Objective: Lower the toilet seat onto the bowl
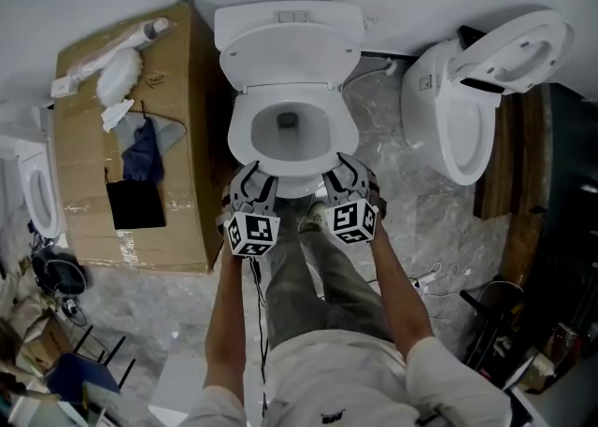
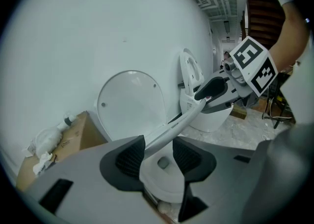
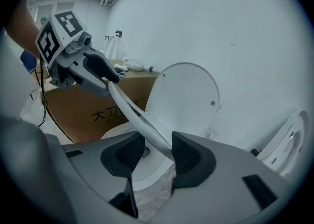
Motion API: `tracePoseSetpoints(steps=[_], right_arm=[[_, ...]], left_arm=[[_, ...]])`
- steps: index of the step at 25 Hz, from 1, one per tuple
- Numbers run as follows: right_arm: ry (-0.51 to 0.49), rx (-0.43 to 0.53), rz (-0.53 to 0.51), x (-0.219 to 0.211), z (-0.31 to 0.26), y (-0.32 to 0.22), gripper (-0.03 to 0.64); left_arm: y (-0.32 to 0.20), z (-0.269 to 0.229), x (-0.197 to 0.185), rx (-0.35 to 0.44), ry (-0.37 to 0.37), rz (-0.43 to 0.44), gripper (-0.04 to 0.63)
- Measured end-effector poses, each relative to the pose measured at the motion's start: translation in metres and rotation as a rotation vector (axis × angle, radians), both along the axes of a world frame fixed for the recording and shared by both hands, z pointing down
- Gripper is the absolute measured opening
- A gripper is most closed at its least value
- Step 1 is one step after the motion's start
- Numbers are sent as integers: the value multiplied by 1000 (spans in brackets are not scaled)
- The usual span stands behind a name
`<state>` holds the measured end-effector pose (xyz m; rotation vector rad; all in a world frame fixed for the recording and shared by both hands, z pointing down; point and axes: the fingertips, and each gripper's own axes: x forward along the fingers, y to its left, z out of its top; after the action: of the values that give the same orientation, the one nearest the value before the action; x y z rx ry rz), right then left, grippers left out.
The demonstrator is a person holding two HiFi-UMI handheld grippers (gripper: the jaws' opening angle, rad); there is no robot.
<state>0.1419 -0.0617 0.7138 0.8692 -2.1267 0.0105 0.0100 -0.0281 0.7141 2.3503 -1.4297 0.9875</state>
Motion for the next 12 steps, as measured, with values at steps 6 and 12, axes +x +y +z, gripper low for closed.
tracePoseSetpoints(steps=[6,12], right_arm=[[2,-10,-27,3,17,18,176],[23,-34,-56,7,40,39,185]], left_arm=[[18,17,4,5,-21,3,189],[40,39,9,-17,-52,19,192]])
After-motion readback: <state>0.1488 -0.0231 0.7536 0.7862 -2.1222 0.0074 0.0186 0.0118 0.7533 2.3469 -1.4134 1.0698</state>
